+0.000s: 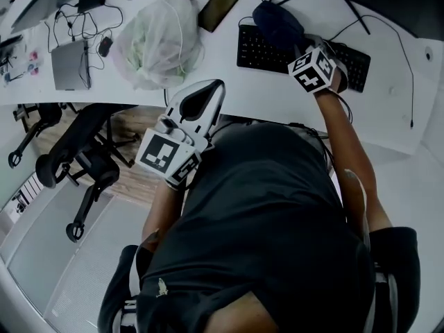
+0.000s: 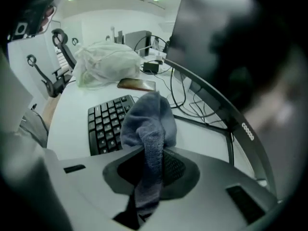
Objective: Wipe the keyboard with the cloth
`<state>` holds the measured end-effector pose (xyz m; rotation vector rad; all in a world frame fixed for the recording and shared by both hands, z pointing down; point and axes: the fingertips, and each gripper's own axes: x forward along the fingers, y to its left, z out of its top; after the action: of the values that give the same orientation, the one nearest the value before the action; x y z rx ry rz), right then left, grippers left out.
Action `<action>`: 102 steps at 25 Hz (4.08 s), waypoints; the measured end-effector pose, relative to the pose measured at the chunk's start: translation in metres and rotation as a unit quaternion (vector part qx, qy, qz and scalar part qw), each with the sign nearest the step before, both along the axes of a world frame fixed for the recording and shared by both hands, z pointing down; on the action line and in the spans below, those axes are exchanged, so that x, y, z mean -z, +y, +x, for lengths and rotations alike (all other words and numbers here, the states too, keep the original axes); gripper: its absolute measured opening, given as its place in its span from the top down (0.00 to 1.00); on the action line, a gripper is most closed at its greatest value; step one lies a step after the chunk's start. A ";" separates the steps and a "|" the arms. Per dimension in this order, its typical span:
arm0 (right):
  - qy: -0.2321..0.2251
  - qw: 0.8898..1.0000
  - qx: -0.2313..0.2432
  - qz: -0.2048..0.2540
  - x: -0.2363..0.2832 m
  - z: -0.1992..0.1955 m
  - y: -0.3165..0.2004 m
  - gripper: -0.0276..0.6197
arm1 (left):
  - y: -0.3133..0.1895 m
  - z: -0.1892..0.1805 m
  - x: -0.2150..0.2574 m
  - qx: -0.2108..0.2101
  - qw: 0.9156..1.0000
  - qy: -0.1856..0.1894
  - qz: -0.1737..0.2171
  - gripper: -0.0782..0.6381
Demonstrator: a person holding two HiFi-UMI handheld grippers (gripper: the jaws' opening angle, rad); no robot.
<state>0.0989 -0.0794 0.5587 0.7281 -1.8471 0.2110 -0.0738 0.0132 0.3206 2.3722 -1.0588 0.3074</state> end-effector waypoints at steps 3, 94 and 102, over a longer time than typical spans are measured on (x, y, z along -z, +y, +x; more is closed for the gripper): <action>-0.016 0.998 0.054 0.020 0.010 -0.049 -0.002 0.86 | -0.004 0.010 0.000 -0.020 1.000 -0.003 0.002 0.89; -0.064 0.964 0.253 -0.059 -0.018 -0.172 0.093 0.88 | -0.032 0.017 -0.072 -0.037 0.998 0.000 -0.060 0.89; -0.065 0.960 0.265 -0.061 -0.019 -0.180 0.095 0.88 | -0.027 0.006 -0.080 -0.026 0.997 -0.001 -0.069 0.89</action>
<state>-0.0808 0.0153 0.5778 0.1193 -2.0640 0.0216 -0.0681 -0.0139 0.4008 2.2779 -0.9471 0.3901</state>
